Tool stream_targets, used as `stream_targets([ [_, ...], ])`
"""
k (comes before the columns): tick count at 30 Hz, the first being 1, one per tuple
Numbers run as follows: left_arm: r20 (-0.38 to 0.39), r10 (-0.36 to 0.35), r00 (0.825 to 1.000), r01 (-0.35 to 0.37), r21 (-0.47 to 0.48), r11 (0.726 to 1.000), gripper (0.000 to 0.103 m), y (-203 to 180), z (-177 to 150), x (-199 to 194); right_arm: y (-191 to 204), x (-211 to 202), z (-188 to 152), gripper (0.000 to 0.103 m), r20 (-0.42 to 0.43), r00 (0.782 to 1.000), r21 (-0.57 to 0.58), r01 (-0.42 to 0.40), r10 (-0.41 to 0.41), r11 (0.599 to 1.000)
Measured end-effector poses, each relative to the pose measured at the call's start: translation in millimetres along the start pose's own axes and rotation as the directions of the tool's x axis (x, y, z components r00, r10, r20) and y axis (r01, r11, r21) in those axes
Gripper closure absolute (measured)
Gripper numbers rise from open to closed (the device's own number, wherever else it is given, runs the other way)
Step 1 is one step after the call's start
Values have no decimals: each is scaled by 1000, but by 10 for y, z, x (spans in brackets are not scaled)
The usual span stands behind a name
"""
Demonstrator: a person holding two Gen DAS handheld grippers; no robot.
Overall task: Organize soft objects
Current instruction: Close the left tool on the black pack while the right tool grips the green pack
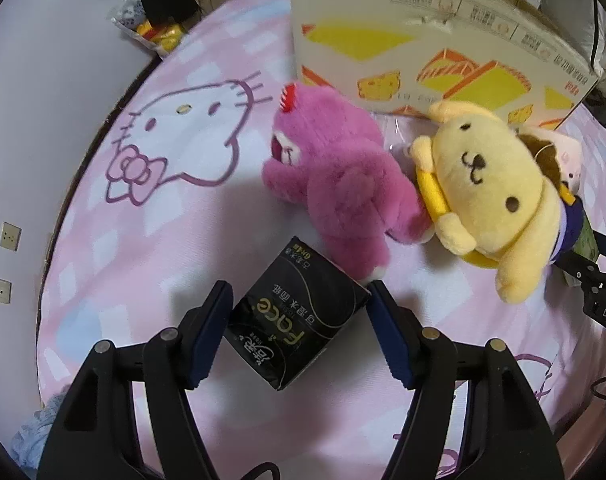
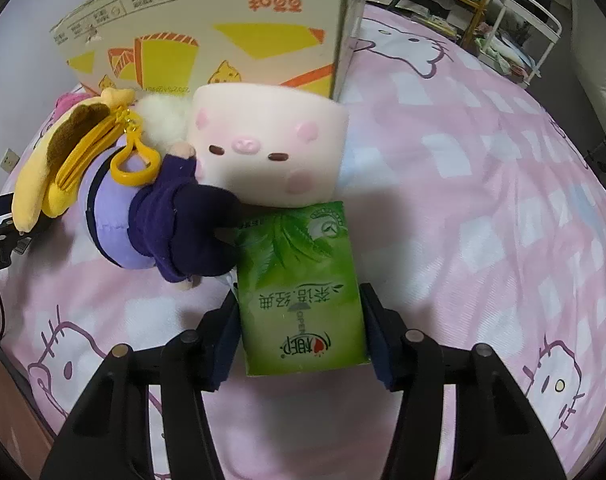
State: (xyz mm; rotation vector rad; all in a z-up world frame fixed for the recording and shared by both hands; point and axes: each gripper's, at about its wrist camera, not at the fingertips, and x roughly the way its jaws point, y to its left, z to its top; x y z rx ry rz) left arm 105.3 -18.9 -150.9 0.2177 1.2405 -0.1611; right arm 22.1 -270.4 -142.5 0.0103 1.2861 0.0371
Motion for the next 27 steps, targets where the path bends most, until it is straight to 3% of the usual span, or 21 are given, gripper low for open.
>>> stream_targets([
  [13,180,38,983,-23,-82,996,35,124,-71,-478,-74,-335,-65,46,74,997,66,-21,16,998],
  [20,198,27,980,-10,-87,996,35,130,-52,-497,-175,-101,-85,45,-16,997,115,-72,74,991],
  [27,183,16,983,-1,-78,997,35,127,-48,-443,-182,42,-112,45,-109,993,116,-27,40,993],
])
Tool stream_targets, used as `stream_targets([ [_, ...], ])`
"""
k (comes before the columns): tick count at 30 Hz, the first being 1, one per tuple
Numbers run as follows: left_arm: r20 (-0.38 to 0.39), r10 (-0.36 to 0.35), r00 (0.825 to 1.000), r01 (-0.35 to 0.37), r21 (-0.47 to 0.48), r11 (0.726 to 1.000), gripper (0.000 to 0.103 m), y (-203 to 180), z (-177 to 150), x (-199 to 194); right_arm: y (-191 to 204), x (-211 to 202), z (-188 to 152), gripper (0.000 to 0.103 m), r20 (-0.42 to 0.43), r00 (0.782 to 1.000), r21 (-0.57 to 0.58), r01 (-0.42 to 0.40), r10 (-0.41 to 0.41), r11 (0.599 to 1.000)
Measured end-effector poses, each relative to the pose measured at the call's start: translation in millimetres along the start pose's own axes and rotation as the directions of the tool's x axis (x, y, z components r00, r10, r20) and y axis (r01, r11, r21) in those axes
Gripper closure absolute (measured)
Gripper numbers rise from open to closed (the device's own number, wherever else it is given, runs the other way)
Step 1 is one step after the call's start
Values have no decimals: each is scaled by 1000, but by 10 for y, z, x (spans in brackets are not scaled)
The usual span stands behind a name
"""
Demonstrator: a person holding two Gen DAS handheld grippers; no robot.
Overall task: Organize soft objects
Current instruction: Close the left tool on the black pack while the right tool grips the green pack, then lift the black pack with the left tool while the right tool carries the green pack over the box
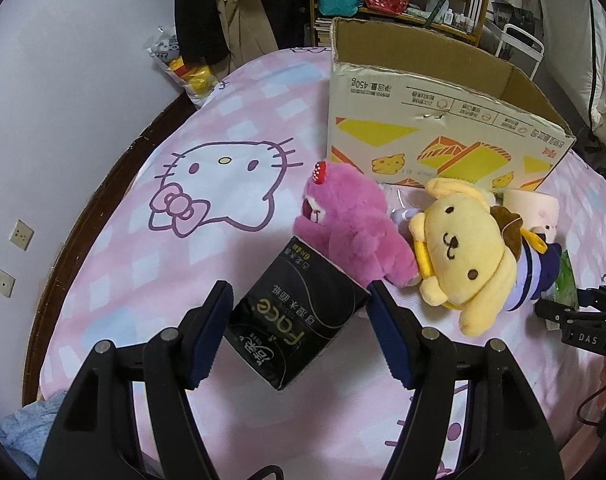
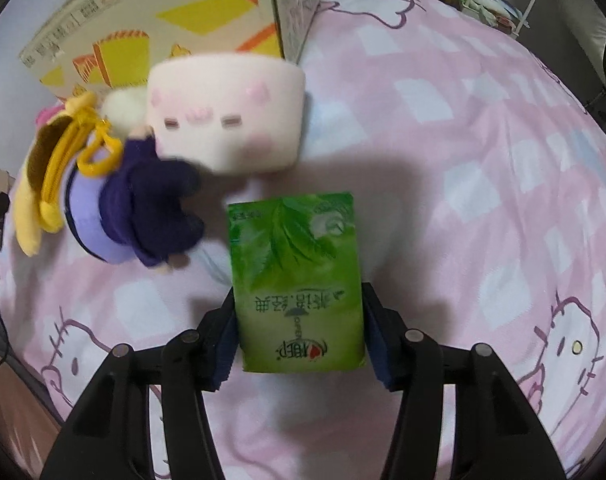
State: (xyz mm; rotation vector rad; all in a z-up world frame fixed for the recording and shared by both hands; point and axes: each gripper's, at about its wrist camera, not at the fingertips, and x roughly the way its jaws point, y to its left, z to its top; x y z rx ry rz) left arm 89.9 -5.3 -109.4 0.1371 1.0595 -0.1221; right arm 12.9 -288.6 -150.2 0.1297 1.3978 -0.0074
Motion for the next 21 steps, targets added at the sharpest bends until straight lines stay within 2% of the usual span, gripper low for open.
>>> stream_targets([
  [5,5,-3,1000,3,-9,1000,35,17,-1,0,-87,-31,1,45,-17,999,25,27,-27,999],
  [8,30,-1,1000,2,-19,1000,35,29,4,-46,-188,-55,10,45,-14,1000,60,14,-13,998],
  [13,110,-16,994,19,-31,999,35,34,22,-213,-281,-319,58,46,124,992,84,-10,-1,996],
  [15,165,-26,986,32,-33,999,35,33,27,-327,-271,-464,59,46,202,979,71,-22,7,997],
  [19,282,-22,959,30,-26,999,35,12,29,-579,-194,-772,26,46,354,935,36,-23,9,999],
  [21,319,-18,947,25,-17,1000,35,-3,34,-676,-195,-910,34,46,427,904,31,-29,13,999],
])
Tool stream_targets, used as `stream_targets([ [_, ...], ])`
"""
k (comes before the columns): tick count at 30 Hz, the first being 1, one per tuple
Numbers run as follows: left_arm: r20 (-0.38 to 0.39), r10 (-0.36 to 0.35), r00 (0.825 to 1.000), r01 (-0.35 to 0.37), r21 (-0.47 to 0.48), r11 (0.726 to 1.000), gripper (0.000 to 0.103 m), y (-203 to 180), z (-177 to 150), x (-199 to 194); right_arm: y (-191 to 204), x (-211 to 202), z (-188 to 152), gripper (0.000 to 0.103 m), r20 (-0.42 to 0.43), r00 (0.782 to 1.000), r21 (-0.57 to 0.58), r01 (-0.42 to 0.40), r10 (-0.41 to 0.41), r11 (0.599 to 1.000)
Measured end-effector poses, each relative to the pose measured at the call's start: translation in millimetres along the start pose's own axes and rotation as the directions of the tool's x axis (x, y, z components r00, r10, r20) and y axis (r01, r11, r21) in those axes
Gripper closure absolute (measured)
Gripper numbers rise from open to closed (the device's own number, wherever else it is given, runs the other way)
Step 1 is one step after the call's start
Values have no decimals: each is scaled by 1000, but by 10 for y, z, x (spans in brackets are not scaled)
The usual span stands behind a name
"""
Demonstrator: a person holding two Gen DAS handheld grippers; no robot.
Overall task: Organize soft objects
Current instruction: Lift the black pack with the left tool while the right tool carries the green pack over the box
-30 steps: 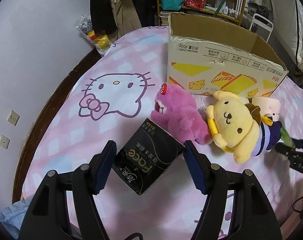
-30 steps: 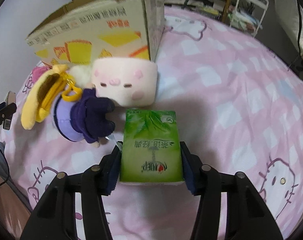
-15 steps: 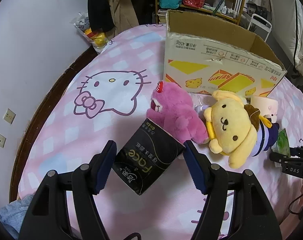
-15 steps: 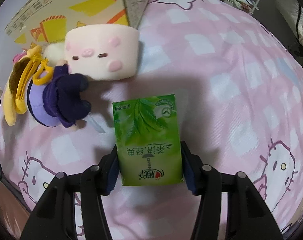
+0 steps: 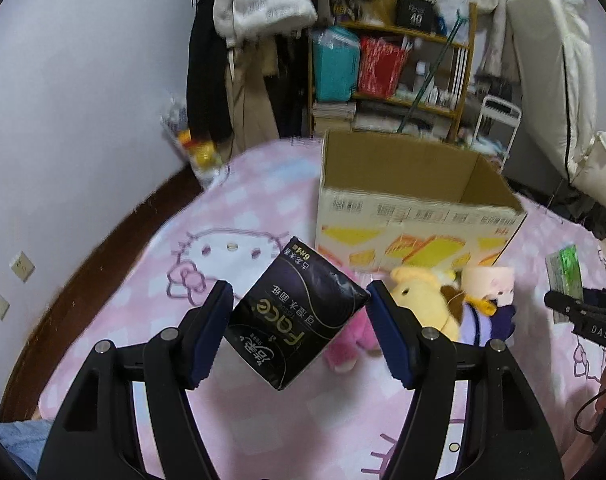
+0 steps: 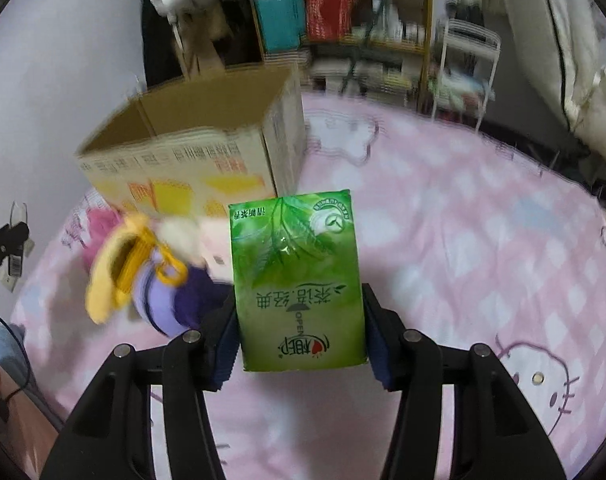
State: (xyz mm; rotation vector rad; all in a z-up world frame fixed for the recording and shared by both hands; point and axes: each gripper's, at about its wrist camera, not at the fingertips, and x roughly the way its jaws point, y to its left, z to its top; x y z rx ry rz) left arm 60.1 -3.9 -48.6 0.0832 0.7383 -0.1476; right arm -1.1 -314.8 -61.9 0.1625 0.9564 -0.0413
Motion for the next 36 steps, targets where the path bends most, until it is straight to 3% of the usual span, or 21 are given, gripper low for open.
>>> stream_targets([
  [5,114,10,993,-14,32,999,35,-83,65,-280,116,-229,119,46,148,989,-3,-21,21,1000],
  [12,252,-5,968,-2,27,1000,35,-208,262,-643,320,-531,248,46,304,950,-50,-52,65,997],
  [21,352,16,936,-37,52,998,35,-330,664,-801,478,-613,507,46,367,924,-105,-72,106,992],
  [26,374,16,927,-39,53,998,35,-349,917,-722,500,-615,752,46,392,913,-123,-66,109,990],
  [36,441,-12,897,-34,97,995,35,-474,1284,-548,568,-650,1324,46,486,863,-125,-86,137,988],
])
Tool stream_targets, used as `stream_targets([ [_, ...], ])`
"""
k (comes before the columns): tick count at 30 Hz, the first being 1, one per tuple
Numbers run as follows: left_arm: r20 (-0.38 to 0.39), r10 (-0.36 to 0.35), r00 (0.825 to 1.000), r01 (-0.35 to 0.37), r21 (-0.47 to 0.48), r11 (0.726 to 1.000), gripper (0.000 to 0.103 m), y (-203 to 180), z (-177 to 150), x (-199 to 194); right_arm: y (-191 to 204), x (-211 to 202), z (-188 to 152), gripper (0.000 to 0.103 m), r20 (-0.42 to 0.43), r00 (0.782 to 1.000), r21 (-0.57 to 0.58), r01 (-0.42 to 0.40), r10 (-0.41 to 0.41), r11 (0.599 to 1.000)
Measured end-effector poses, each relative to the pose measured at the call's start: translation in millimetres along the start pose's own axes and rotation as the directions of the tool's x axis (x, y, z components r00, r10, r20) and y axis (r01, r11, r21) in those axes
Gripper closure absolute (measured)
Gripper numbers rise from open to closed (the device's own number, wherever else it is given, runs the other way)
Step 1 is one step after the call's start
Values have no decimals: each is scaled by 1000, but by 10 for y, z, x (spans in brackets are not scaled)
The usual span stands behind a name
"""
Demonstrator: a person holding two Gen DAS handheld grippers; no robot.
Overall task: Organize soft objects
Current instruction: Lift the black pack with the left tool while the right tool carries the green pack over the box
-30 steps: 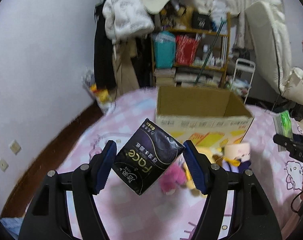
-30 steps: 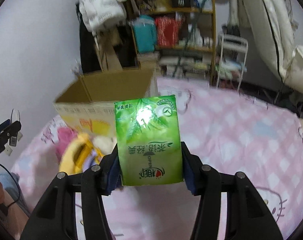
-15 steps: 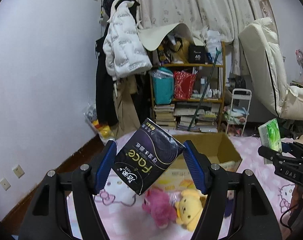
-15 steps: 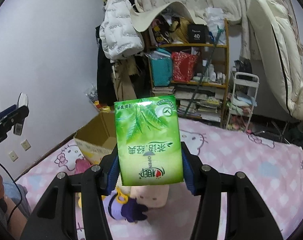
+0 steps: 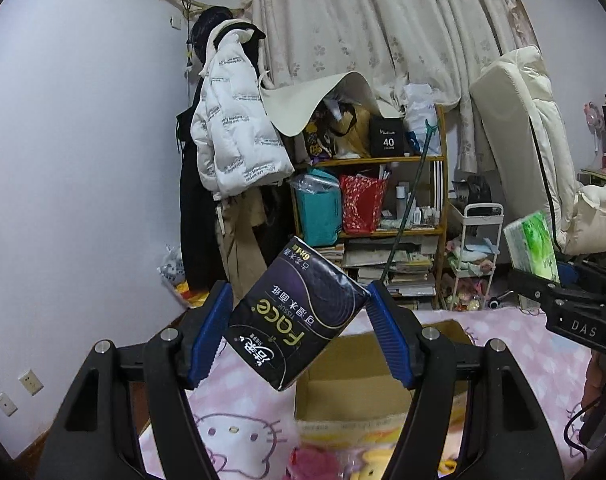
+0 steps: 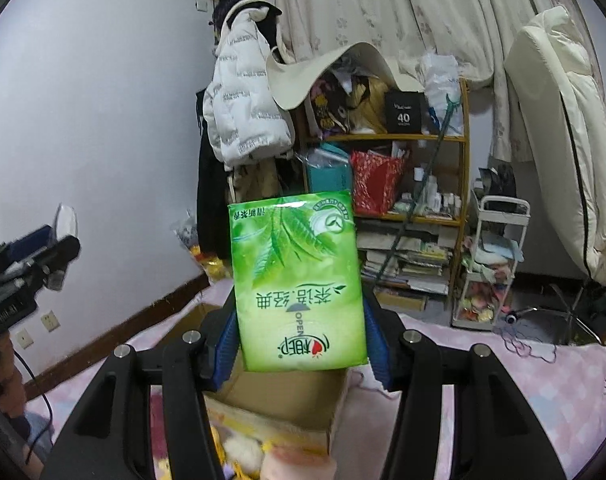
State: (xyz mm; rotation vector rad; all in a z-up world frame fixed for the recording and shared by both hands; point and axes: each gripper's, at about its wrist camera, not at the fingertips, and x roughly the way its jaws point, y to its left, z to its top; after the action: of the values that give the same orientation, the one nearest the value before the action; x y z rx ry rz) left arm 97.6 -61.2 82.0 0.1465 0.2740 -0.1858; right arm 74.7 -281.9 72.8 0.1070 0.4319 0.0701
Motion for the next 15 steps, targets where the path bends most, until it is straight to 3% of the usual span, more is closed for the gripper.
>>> stream_targets([
  [6,-28,-8,1000,8,0,1000,35,-50,-133,222,6,203,-13,46,-10,1000,22,-22,23,1000],
  [15,-112,-53,992,50,-34,998,35,-60,-376,627,-47,502,-323,46,-81,996,27,-25,27,999],
])
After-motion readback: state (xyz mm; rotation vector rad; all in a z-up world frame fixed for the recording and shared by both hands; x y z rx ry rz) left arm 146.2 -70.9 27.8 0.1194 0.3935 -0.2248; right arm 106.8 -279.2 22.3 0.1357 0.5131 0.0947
